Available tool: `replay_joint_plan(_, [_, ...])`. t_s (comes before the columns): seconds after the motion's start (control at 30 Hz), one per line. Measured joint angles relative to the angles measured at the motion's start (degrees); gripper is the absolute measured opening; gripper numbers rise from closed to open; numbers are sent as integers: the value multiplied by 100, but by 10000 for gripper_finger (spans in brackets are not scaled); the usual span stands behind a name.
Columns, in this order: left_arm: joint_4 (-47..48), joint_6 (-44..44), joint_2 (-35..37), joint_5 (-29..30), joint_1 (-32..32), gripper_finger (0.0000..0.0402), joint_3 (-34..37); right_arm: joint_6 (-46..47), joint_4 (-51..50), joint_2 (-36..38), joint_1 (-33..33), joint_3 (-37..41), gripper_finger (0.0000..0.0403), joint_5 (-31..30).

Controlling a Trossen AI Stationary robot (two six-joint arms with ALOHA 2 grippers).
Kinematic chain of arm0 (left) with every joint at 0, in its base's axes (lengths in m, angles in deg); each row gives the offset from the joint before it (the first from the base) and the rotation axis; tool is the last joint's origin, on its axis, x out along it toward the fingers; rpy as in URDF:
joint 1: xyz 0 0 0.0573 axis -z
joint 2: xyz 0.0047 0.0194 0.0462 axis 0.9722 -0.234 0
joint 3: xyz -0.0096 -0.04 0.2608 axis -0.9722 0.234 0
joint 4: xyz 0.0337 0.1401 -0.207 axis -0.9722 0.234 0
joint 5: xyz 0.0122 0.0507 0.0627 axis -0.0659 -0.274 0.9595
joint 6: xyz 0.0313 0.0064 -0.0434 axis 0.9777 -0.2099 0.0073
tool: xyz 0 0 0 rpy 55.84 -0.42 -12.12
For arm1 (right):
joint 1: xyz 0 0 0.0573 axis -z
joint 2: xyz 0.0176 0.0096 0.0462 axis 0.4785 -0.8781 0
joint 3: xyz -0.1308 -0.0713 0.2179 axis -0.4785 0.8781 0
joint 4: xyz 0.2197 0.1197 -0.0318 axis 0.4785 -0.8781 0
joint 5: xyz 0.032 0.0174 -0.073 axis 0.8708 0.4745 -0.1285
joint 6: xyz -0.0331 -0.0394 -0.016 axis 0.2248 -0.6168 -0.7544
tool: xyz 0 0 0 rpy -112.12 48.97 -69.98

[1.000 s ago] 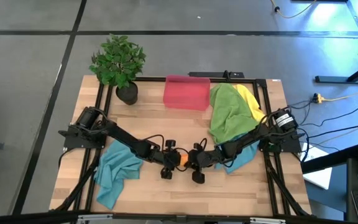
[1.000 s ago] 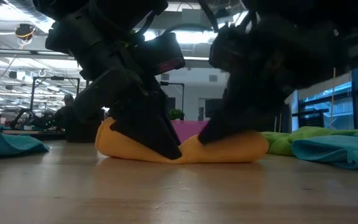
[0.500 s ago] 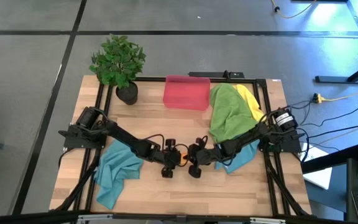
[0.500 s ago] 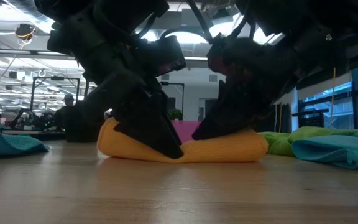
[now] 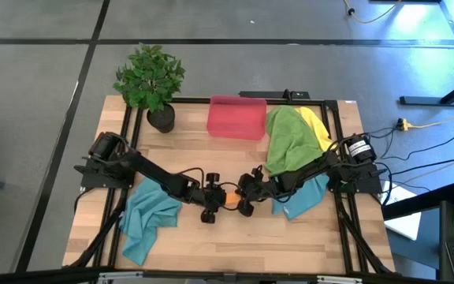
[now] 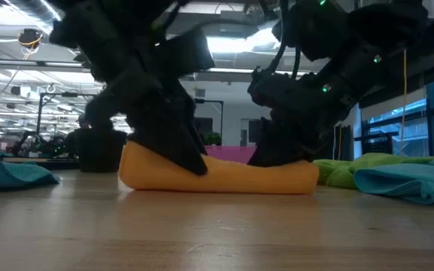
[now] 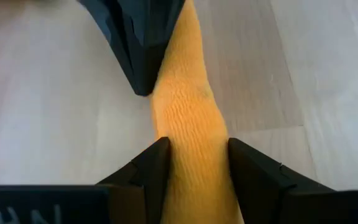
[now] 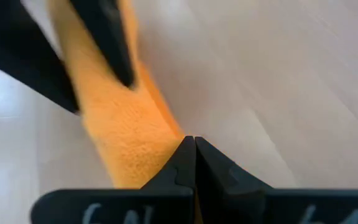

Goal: Roll microfiber towels into tight, uniform cylinder then place into a basket
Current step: Roll the orange towel, then put the rolled orange towel into the red bin

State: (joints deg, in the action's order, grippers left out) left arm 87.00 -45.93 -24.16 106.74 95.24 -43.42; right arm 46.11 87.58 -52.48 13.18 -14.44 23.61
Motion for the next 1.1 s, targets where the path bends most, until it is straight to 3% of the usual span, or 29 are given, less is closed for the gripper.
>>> replay_joint_plan(0.27, [187, 57, 112, 444, 264, 151, -8, -1, -31, -4, 36, 6, 3, 67])
replay_joint_plan(0.5, [212, 358, 123, 1221, 458, 151, -29, 25, -39, -9, 36, 10, 3, 87])
replay_joint_plan(0.83, [1057, 556, 134, 1508, 571, 151, -761, 27, -37, -11, 28, 12, 3, 90])
replay_joint_plan(1.1, [2077, 174, 143, 1378, 782, 156, -817, 27, -33, -15, 25, 12, 3, 92])
